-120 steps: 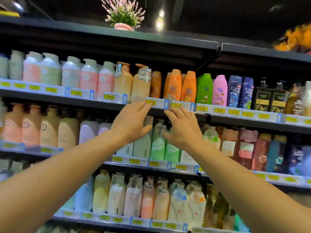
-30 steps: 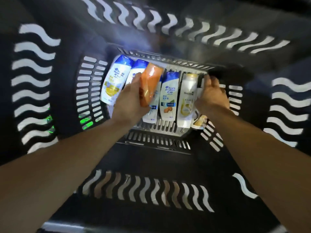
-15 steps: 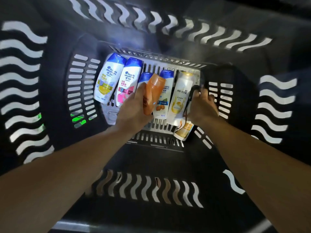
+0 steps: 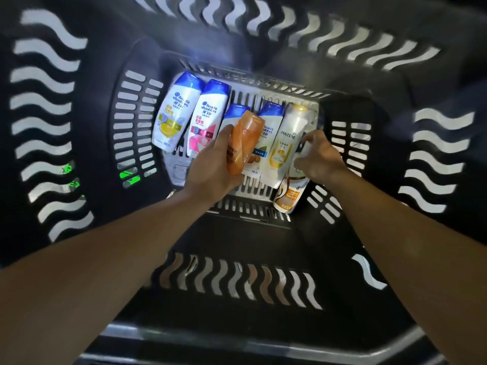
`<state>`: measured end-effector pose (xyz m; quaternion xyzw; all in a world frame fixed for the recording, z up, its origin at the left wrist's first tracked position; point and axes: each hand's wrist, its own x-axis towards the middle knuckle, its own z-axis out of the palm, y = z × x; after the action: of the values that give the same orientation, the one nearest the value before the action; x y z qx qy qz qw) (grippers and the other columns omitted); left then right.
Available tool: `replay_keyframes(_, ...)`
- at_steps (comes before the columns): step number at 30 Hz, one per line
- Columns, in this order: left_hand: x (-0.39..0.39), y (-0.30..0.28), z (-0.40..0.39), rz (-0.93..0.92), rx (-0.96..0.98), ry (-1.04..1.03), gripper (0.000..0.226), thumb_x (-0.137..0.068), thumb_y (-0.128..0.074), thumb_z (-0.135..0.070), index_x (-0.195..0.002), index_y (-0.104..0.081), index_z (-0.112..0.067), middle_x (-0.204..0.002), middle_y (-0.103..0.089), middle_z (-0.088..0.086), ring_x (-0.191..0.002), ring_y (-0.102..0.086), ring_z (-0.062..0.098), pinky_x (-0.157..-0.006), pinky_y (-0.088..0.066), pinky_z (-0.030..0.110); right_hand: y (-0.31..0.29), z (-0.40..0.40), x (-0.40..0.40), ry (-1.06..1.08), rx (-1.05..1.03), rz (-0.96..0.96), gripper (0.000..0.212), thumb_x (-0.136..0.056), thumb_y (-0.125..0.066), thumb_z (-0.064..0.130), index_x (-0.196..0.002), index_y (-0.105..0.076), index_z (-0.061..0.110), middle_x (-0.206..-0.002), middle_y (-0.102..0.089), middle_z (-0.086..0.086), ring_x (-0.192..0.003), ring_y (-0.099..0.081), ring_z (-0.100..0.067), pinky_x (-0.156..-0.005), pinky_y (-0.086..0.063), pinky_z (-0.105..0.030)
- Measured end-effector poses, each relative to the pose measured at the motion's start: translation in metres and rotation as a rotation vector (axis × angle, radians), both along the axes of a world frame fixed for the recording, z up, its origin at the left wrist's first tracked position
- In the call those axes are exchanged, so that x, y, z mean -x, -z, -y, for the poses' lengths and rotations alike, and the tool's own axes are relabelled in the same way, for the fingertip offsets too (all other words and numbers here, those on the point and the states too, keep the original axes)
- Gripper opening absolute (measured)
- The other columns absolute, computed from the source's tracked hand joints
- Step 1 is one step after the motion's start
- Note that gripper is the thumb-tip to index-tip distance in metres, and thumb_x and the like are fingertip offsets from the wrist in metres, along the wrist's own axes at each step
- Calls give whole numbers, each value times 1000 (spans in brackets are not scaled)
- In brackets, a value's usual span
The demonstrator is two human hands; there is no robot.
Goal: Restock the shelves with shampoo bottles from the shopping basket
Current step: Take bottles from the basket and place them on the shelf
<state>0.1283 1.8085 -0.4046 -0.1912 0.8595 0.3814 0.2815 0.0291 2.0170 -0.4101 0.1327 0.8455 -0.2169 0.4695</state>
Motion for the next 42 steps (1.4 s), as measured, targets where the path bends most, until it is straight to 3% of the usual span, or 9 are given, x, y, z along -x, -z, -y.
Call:
replay_keyframes(5, 4, -36, 6, -31, -60, 43, 103, -67, -85, -19, -149, -22, -22, -124, -58, 3, -108, -60, 22, -85, -54, 41, -31, 1, -15, 84, -30, -67, 59, -83, -71, 11, -135, -44, 22, -125, -57, 0, -92, -48, -9, -55, -33, -10)
replay_keyframes(8, 9, -73, 11, -47, -89, 33, 100, -66, -86, -19, -146, -26, -25, -105, -53, -19, -91, -55, -11, -70, -44, 4, -72, 3, -27, 65, 7, -146, 50, -85, -69, 14, -131, -47, 16, -108, -60, -3, -90, -52, -14, -65, -43, -19)
replay_keyframes(10, 14, -106, 16, -61, -77, 32, 100, -61, -88, -18, -141, -30, -31, -89, -50, -28, -82, -51, -18, -62, -36, -1, -107, 7, -32, 74, 66, -203, 41, -88, -66, 16, -125, -50, 18, -101, -57, 3, -87, -55, -13, -60, -40, -13)
replay_keyframes(16, 37, -245, 35, -90, -61, 64, 104, -57, -83, -21, -142, -26, -44, -109, -59, -9, -93, -56, 16, -82, -46, 32, -250, 20, -20, 176, 215, -374, 29, -84, -69, 8, -110, -59, 16, -95, -63, 0, -83, -59, -17, -64, -41, -4)
replay_keyframes(20, 57, -363, 49, -241, -74, 95, 93, -59, -81, -30, -136, -32, -43, -98, -62, -14, -84, -57, 9, -72, -42, 25, -376, 28, 1, 241, 359, -462, 33, -81, -71, -3, -111, -60, 5, -98, -60, -7, -89, -56, -20, -83, -47, -32)
replay_keyframes(23, 75, -456, 58, -350, -63, 99, 95, -56, -81, -33, -136, -30, -45, -87, -60, -17, -77, -58, 7, -64, -40, 14, -473, 32, 22, 260, 456, -515, 37, -84, -67, -6, -118, -55, 2, -100, -57, -7, -89, -54, -17, -82, -46, -24)
replay_keyframes(26, 97, -547, 67, -439, -65, 141, 106, -55, -82, -42, -143, -22, -46, -103, -65, -9, -83, -62, 13, -70, -46, 27, -564, 33, 41, 236, 463, -591, 29, -87, -69, 5, -109, -54, 17, -90, -59, 6, -81, -59, -10, -75, -46, -11)
replay_keyframes(32, 137, -710, 75, -707, -35, 227, 109, -56, -83, -48, -147, -24, -38, -112, -67, -5, -92, -65, 16, -77, -52, 33, -730, 30, 72, 165, 526, -787, 25, -80, -70, 15, -95, -58, 30, -91, -63, -3, -84, -60, -17, -79, -50, -42)
replay_keyframes(42, 179, -915, 59, -1138, -8, 205, 108, -51, -76, -59, -144, -24, -41, -109, -63, -10, -89, -62, 11, -77, -49, 28, -958, 13, 95, 57, 534, -1224, 25, -85, -65, 15, -89, -58, 39, -77, -60, 14, -66, -56, 5, -62, -45, -18)
